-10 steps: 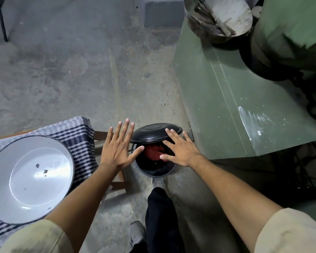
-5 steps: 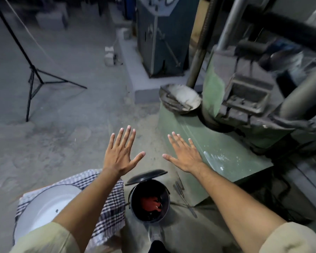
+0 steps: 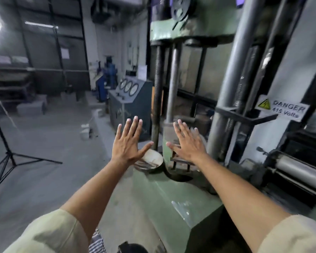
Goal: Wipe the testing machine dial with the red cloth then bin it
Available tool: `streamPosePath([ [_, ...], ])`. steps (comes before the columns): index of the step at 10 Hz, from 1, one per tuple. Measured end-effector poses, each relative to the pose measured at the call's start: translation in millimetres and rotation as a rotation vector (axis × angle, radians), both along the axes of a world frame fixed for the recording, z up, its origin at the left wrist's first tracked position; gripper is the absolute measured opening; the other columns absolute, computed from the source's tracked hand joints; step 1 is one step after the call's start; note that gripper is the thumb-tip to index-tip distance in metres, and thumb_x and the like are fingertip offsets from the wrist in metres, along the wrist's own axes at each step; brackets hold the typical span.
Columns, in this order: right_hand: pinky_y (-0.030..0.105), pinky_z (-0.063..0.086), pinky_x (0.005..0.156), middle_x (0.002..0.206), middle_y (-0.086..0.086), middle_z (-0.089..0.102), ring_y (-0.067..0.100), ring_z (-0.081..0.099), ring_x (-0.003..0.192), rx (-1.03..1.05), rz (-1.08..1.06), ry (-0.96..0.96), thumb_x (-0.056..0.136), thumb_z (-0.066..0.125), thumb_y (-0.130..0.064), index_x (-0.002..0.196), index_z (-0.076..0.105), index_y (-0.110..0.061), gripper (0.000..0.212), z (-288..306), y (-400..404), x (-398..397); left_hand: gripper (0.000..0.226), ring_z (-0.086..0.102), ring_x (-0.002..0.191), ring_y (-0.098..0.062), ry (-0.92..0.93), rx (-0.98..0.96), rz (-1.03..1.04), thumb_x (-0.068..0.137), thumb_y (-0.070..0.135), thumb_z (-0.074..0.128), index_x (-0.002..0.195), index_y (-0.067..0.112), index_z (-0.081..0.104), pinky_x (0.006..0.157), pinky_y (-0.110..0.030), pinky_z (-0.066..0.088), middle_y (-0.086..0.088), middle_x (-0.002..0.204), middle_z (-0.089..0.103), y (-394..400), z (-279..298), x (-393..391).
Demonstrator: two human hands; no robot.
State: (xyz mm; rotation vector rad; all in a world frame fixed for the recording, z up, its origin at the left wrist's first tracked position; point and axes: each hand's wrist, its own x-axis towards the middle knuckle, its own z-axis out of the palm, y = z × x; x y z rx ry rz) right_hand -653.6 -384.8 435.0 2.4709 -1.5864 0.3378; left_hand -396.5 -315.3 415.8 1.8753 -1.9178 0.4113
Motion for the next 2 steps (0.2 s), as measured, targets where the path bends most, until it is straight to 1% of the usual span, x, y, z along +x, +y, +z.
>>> streamPosePath([
  [1,0.055,-0.009,0.129,0.173,-0.006,-0.027,0.014,-0.014,0.163,-0.114,-0.085,-0.051,0.094,0.018,-0.087,0.167,-0.018,-0.029,0.100,69.8,35.8,-60.0,0.105,-0.017,0.168,-0.024,0.010,-0.104,-0.073,0.092,0.089,0.007,0.173,0.023,-0.008,0.136,-0.051,-0.012,-0.001,0.181,-0.017,11.5,68.9,-48.4],
  [2,0.055,-0.008,0.129,0.175,-0.004,-0.023,0.015,-0.011,0.163,-0.195,-0.156,-0.073,0.092,0.016,-0.089,0.168,-0.014,-0.028,0.102,106.4,62.0,-103.0,0.106,-0.017,0.168,-0.024,-0.023,-0.159,-0.085,0.092,0.089,0.006,0.173,0.023,-0.009,0.136,-0.051,-0.013,-0.001,0.181,-0.018,23.5,102.8,-82.2],
])
